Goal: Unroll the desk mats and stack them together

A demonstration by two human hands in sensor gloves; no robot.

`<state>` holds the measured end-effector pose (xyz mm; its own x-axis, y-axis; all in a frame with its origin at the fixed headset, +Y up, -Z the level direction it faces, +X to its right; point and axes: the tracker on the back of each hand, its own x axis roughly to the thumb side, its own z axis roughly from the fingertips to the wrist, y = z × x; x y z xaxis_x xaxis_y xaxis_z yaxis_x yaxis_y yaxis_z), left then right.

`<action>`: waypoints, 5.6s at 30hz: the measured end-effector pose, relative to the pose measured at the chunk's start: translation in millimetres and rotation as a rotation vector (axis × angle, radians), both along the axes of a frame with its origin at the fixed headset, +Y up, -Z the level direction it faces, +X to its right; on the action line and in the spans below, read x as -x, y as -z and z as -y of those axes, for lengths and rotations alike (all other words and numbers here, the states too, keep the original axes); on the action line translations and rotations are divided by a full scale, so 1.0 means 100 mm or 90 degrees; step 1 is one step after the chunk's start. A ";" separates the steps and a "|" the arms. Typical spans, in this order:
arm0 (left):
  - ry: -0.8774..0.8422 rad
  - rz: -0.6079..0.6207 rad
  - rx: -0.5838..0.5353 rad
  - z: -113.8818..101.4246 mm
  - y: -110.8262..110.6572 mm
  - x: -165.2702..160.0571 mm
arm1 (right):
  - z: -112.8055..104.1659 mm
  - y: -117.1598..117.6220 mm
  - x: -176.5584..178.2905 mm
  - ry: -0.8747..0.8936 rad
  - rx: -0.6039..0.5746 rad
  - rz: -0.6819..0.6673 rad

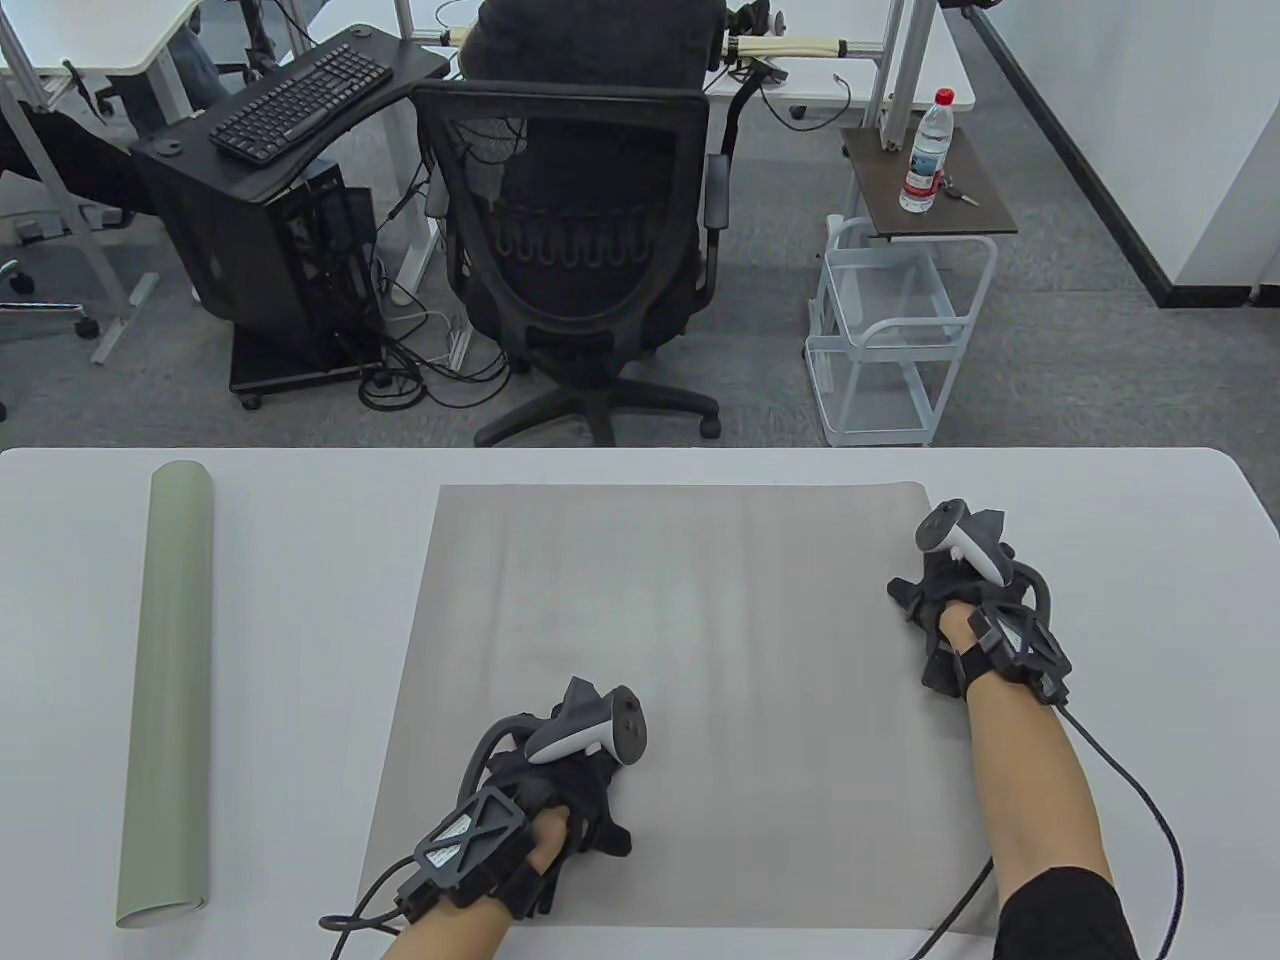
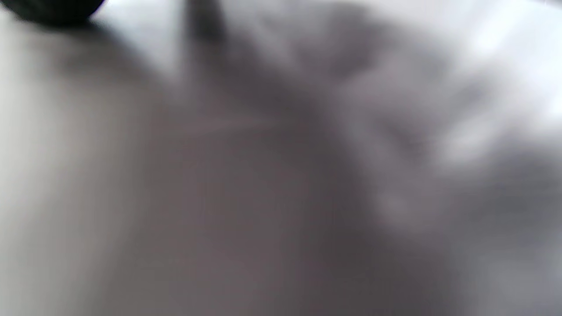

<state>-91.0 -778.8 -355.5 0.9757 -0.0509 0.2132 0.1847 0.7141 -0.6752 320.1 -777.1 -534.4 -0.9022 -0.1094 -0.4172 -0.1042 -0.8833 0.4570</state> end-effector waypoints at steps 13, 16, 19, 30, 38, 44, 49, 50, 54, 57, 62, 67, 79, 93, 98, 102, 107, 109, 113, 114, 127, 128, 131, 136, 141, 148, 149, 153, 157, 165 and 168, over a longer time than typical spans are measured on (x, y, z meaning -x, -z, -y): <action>-0.014 0.001 0.001 -0.07 0.06 0.06 | -0.13 -1.73 0.58 -0.002 0.087 -0.214; -0.016 -0.084 -0.099 -0.31 0.16 0.40 | -0.20 -2.04 0.87 0.134 0.019 -0.229; 0.015 -0.193 -0.216 -0.47 0.26 1.01 | -0.24 -2.20 1.10 0.171 -0.005 -0.243; 0.087 -0.701 -0.225 -0.22 0.02 3.45 | -0.27 -2.36 1.25 0.056 -0.140 -0.312; 0.120 -0.683 -0.196 -0.26 0.19 3.55 | -0.31 -2.37 1.29 0.055 -0.166 -0.325; -0.446 -0.772 -0.102 -0.42 0.11 3.47 | -0.29 -2.38 1.30 0.060 -0.174 -0.337; -0.952 -0.719 -0.076 -0.45 -0.02 2.85 | -0.30 -2.40 1.32 0.122 -0.209 -0.356; -1.011 -0.713 -0.066 -0.45 -0.03 2.71 | -0.30 -2.40 1.33 0.143 -0.216 -0.363; -1.155 -0.646 0.016 -0.41 0.04 1.98 | -0.29 -2.41 1.37 0.233 -0.217 -0.401; -1.157 -0.597 0.057 -0.36 0.09 1.35 | -0.34 -2.42 1.38 0.344 -0.232 -0.406; -1.113 -0.527 0.103 -0.35 0.11 0.48 | -0.47 -2.39 1.33 0.559 -0.242 -0.378; -1.052 -0.454 0.116 -0.41 0.09 -0.25 | -0.51 -2.23 1.39 0.825 -0.146 -0.244; -1.067 -0.354 0.074 -0.53 0.16 -0.38 | -0.29 -1.87 1.55 1.071 -0.112 -0.156; -0.901 -0.316 -0.194 -0.96 -0.01 -0.10 | -0.50 -2.05 1.31 0.943 -0.202 -0.176; -0.740 -0.187 -0.249 -1.19 -0.18 -0.49 | -0.67 -2.19 1.44 0.797 -0.279 -0.188; -0.709 -0.213 -0.146 -0.89 -0.07 -0.61 | -0.84 -2.37 1.68 0.551 -0.334 -0.280; -1.008 -0.386 0.048 -0.39 0.11 -0.31 | -0.90 -2.60 2.11 0.336 -0.342 -0.374; -1.055 -0.421 0.059 -0.28 0.15 -0.20 | -0.87 -2.64 2.19 0.337 -0.352 -0.361; -1.192 -0.447 0.128 -0.20 0.21 -0.02 | -0.75 -2.47 1.96 0.702 -0.192 -0.362; -1.210 -0.438 0.146 -0.20 0.22 -0.02 | -0.73 -2.44 1.90 0.754 -0.186 -0.336; -1.141 -0.275 0.236 -0.44 0.14 -0.38 | -0.14 -2.05 1.19 1.284 0.036 -0.089; -1.134 -0.286 0.227 -0.41 0.15 -0.37 | -0.17 -2.03 1.17 1.350 0.024 -0.084; -1.131 -0.301 0.228 -0.35 0.15 -0.40 | -0.20 -2.00 1.21 1.414 -0.006 -0.116; -1.076 -0.293 0.207 -0.28 0.16 -0.47 | -0.25 -2.01 1.22 1.367 -0.072 -0.147; -1.086 -0.320 0.205 -0.17 0.15 -0.52 | -0.35 -2.00 1.05 1.170 -0.157 -0.092; -1.203 -0.318 0.336 -0.05 0.10 -0.70 | -0.43 -1.99 0.80 0.860 -0.308 -0.080; -1.244 -0.315 0.383 -0.02 0.10 -0.74 | -0.43 -1.99 0.77 0.867 -0.291 -0.093; -1.306 -0.325 0.450 0.02 0.08 -0.80 | -0.38 -1.96 0.70 0.912 -0.266 -0.090; -1.328 -0.332 0.479 0.06 0.11 -0.87 | -0.36 -1.95 0.70 0.982 -0.250 -0.093; -1.341 -0.386 0.496 0.08 0.06 -0.83 | -0.32 -1.93 0.63 0.958 -0.270 -0.075; -1.378 -0.316 0.500 0.05 0.08 -0.86 | -0.27 -1.92 0.55 0.967 -0.271 -0.060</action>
<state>-4.6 -783.8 -363.4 -0.5443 0.6707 -0.5039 -0.3931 -0.7345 -0.5531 265.3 -750.1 -341.9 -0.0807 0.9897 -0.1186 -0.9620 -0.0462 0.2690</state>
